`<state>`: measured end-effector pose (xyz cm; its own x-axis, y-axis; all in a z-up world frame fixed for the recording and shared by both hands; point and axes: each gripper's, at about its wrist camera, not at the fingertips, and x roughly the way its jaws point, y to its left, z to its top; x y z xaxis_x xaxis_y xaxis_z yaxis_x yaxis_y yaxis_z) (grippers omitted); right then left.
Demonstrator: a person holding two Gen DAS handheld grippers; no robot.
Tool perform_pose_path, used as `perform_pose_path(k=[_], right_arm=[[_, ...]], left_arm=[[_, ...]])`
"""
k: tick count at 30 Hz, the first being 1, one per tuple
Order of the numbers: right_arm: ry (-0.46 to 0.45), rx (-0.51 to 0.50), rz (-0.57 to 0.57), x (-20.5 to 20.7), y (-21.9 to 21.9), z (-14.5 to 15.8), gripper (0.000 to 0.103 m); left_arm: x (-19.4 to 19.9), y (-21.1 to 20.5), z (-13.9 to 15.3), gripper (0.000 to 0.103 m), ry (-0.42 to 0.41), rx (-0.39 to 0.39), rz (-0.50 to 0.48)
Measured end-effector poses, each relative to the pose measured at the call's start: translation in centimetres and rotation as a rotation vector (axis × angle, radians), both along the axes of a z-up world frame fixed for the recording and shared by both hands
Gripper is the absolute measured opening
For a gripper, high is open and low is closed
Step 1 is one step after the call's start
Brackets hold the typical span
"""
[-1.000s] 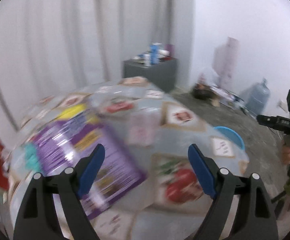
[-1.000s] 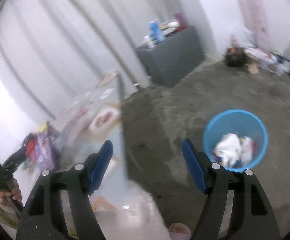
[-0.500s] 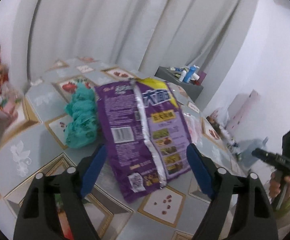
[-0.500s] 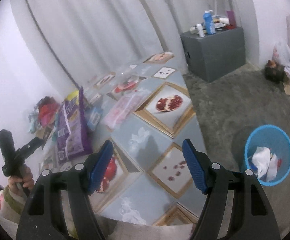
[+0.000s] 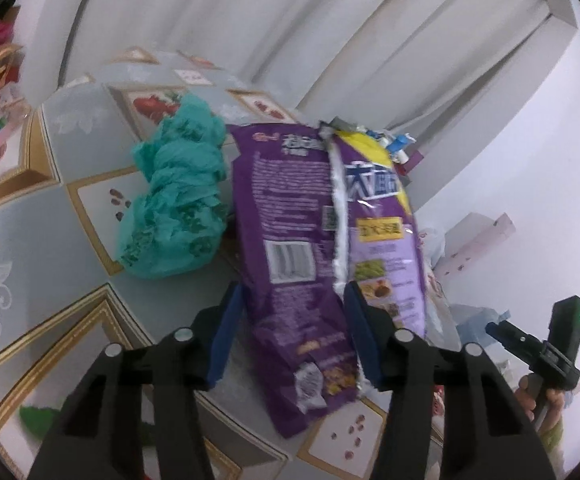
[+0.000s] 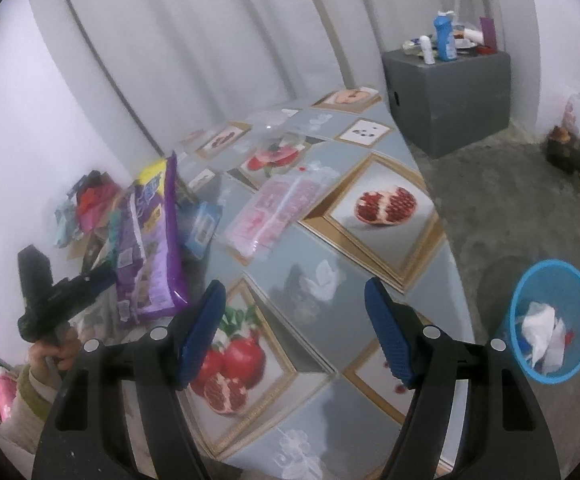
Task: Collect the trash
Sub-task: 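Close the left gripper on the purple snack bag edge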
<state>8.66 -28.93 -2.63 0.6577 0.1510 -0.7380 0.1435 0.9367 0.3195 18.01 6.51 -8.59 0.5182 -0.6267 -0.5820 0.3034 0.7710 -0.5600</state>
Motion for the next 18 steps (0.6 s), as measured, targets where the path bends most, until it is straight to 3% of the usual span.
perform_pose_path(k=[9, 13, 18], right_arm=[[0.027, -0.01, 0.014, 1.4, 0.9, -0.4, 0.069], [0.04, 0.014, 0.013, 2.4, 1.1, -0.7, 0.069], [0.048, 0.051, 0.007, 4.4, 0.9, -0.9, 0.068]], left_arm=[[-0.1, -0.9, -0.7, 0.039, -0.046, 0.054, 0.01], [-0.4, -1.0, -0.5, 0.022, -0.066, 0.054, 0.01], [0.1, -0.8, -0.5, 0.013, -0.07, 0.028, 0.009]])
